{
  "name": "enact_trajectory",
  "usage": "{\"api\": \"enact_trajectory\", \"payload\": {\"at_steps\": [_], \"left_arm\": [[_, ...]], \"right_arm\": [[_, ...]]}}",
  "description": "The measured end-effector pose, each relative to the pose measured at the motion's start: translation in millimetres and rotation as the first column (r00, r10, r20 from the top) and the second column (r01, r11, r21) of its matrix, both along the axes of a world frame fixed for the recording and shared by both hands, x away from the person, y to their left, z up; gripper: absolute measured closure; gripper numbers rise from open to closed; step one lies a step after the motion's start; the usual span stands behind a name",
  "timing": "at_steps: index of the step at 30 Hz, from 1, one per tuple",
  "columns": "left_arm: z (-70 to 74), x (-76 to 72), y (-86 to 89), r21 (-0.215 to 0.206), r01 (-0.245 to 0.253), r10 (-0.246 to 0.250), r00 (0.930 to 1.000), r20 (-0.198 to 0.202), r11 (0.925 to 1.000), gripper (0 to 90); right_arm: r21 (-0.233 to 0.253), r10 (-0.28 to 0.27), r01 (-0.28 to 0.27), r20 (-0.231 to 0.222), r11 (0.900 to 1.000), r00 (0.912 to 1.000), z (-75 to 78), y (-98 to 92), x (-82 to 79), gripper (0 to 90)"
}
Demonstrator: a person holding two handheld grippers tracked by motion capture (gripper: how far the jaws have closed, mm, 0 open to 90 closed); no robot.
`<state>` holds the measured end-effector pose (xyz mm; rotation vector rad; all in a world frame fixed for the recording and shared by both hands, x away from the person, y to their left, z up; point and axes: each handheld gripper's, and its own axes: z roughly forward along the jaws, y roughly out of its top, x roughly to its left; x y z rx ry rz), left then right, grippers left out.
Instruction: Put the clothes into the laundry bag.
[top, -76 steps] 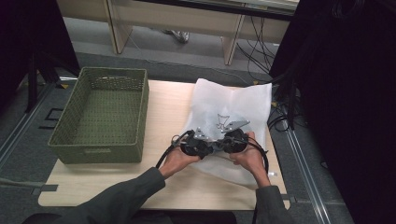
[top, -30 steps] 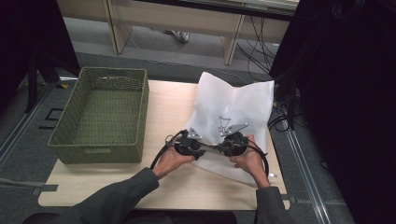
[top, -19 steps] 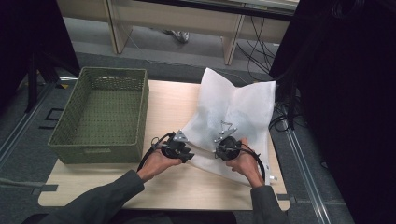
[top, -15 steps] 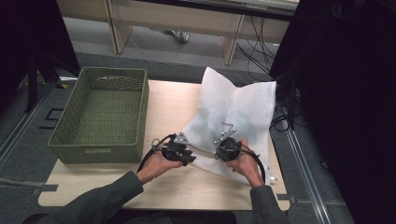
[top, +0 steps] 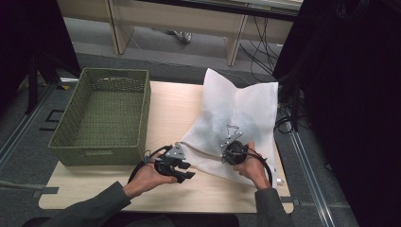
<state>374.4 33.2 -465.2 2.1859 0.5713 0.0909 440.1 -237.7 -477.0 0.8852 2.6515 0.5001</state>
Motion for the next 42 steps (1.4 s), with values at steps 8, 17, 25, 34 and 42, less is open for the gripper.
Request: {"api": "enact_trajectory", "payload": {"at_steps": [8, 17, 25, 34, 42], "left_arm": [[0.5, -4.6, 21.9, 0.020, -0.040, 0.040, 0.9992, 0.007, 0.9990, 48.6], [3.7, -12.6, 39.8, 0.030, -0.065, 0.064, 0.9977, 0.022, 0.9974, 41.4], [7.4, -20.7, 55.5, 0.047, -0.051, 0.049, 0.9979, 0.042, 0.9976, 36.9], [8.3, -29.0, 73.5, 0.049, -0.075, 0.074, 0.9967, 0.035, 0.9959, 32.3], [10.8, -38.7, 83.2, 0.013, -0.134, 0.134, 0.9907, 0.022, 0.9909, 30.2]], "right_arm": [[0.000, 0.002, -0.002, 0.004, 1.000, 1.0000, 6.9, -13.0, -18.7, 87.2], [0.012, 0.005, -0.005, 0.019, 1.000, 0.9998, 8.3, -17.7, -28.0, 83.7], [0.024, 0.013, -0.014, 0.049, 1.000, 0.9987, 14.1, -17.3, -39.9, 76.6], [0.074, 0.003, -0.010, 0.097, 0.997, 0.9952, 22.8, -19.8, -54.4, 61.7], [0.194, -0.064, 0.037, 0.134, 0.980, 0.9889, 29.9, -22.0, -62.3, 52.3]]}}
